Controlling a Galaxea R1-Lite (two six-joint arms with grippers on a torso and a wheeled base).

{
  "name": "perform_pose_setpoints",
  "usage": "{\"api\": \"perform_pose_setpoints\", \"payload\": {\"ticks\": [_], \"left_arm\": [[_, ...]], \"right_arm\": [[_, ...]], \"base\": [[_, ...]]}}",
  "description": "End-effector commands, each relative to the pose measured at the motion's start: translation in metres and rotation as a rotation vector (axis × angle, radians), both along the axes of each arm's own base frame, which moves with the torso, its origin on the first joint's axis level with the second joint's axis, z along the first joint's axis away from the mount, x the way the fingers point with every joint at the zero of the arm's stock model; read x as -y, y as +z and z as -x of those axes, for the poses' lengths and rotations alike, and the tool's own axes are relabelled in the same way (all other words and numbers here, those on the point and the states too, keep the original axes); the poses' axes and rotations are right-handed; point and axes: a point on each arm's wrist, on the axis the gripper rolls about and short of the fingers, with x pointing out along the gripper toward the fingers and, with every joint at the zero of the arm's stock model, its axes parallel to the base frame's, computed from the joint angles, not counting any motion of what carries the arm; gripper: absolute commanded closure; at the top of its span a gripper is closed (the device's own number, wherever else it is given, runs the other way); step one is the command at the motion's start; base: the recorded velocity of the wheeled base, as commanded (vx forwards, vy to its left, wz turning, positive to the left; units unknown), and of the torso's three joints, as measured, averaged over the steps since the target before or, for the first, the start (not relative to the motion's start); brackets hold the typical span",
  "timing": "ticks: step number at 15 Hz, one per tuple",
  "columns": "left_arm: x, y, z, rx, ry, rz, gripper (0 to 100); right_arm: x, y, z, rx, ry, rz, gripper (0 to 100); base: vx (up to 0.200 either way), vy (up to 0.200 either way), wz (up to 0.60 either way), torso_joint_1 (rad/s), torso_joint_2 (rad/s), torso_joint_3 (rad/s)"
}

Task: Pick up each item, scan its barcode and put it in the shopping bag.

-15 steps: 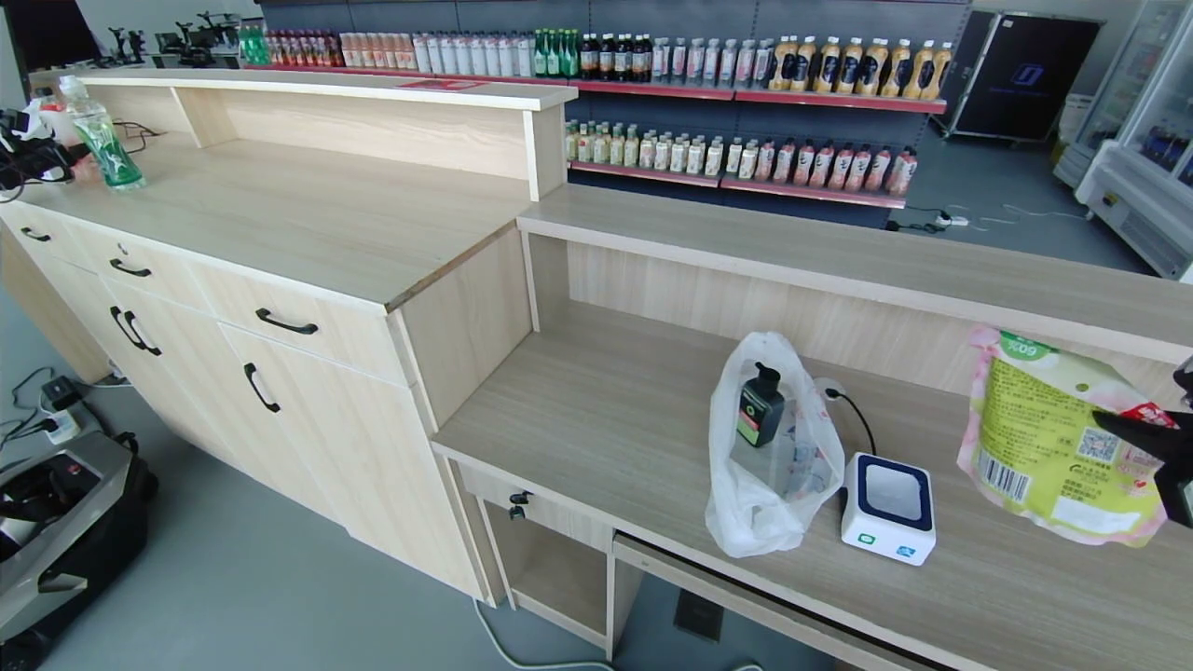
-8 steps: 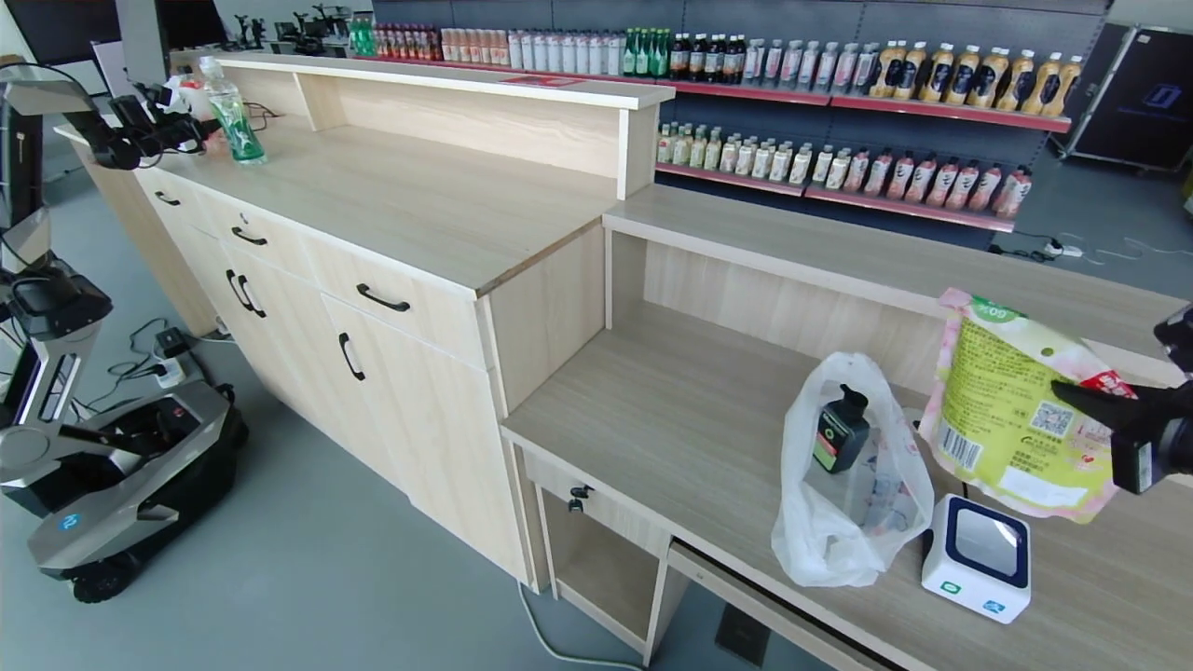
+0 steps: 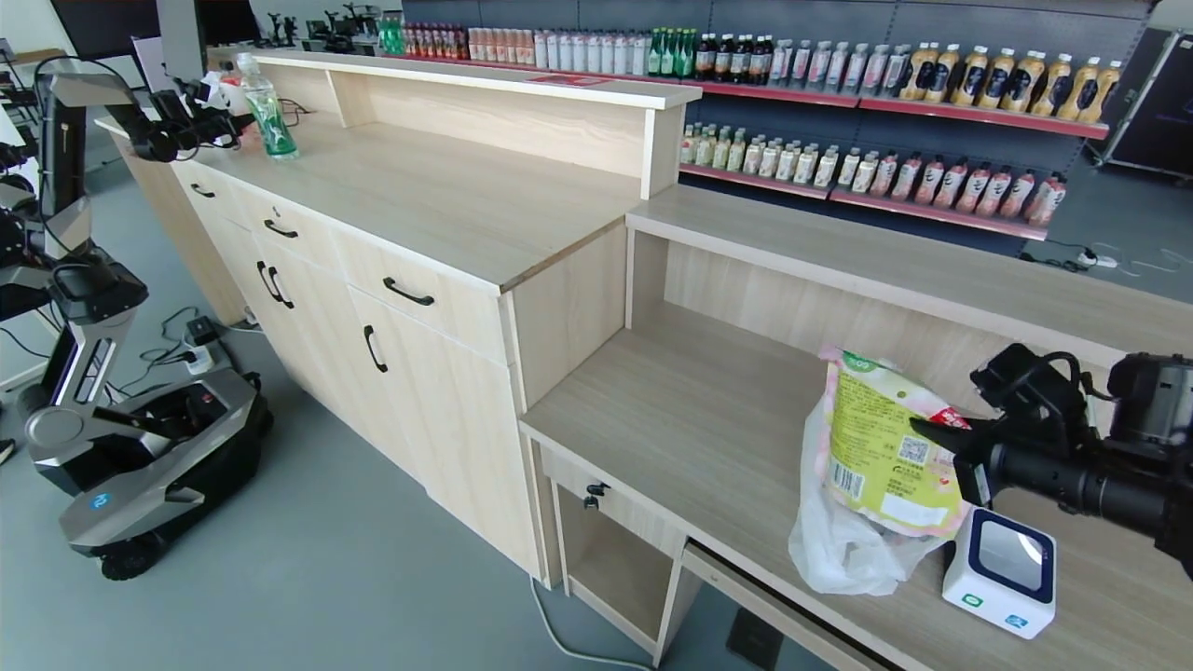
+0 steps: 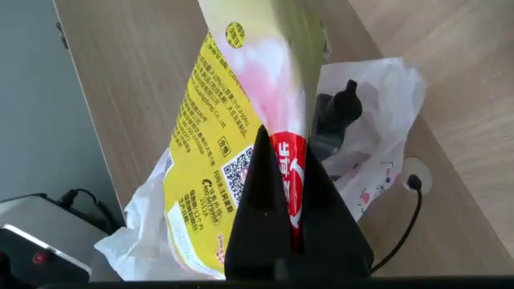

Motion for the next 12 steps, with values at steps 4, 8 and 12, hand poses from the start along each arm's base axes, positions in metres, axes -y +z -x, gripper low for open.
{"api": "perform_pose_setpoints", "payload": {"ticks": [4, 8, 12], "left_arm": [[0.0, 0.0, 0.0, -0.001, 0.0, 0.0, 0], [0.0, 0.0, 0.0, -0.001, 0.0, 0.0, 0], [0.0, 0.0, 0.0, -0.001, 0.0, 0.0, 0]], "right_arm": [[0.003, -0.056, -0.03, -0.171, -0.015, -0.039, 100], [0.012, -0.056, -0.033, -0.163, -0.043, -0.042, 100], [0.021, -0.054, -0.039, -0.137, -0.071, -0.046, 100]], "base": [[0.0, 0.0, 0.0, 0.0, 0.0, 0.0], [0.0, 0.0, 0.0, 0.0, 0.0, 0.0], [0.0, 0.0, 0.0, 0.0, 0.0, 0.0]]}}
